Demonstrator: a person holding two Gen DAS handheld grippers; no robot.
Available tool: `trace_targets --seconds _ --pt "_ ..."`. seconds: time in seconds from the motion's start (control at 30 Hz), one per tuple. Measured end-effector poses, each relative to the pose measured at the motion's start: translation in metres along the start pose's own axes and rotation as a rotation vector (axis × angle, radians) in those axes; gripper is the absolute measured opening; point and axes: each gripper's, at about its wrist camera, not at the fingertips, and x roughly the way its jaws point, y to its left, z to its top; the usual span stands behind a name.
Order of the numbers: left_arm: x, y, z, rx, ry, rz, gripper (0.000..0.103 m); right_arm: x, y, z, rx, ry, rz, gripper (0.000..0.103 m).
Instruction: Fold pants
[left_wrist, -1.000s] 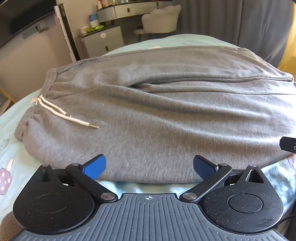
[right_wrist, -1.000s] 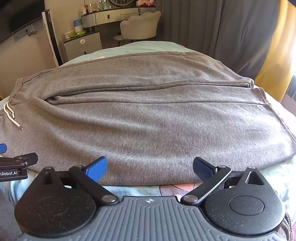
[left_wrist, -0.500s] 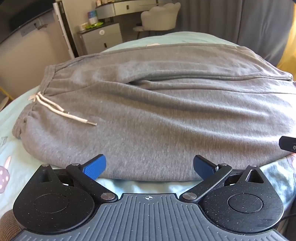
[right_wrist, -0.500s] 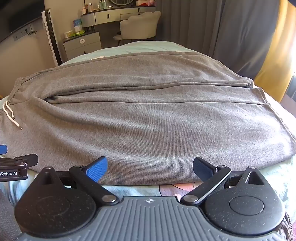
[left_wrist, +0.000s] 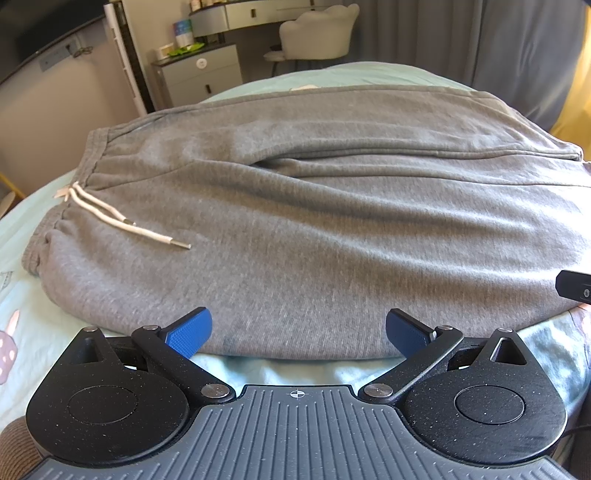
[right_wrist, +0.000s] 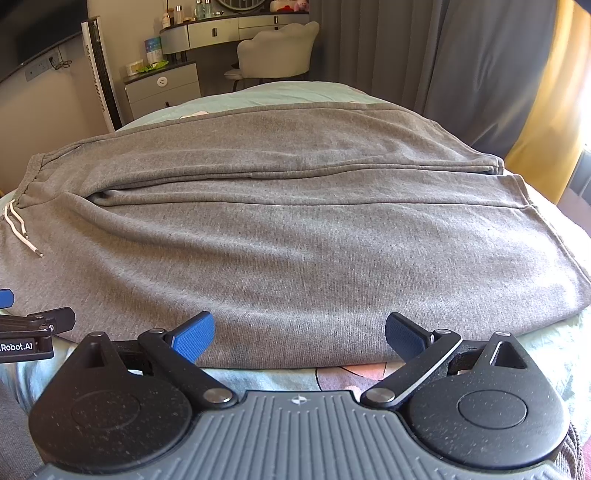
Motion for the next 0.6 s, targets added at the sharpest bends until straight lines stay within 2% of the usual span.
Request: trace_targets --seconds 0.6 --pt "0.0001 0.0023 0.0009 -0.011 0.008 -0.014 0.103 0.0000 -0.0022 -0.0005 -0.010 0.003 -0.012 0.099"
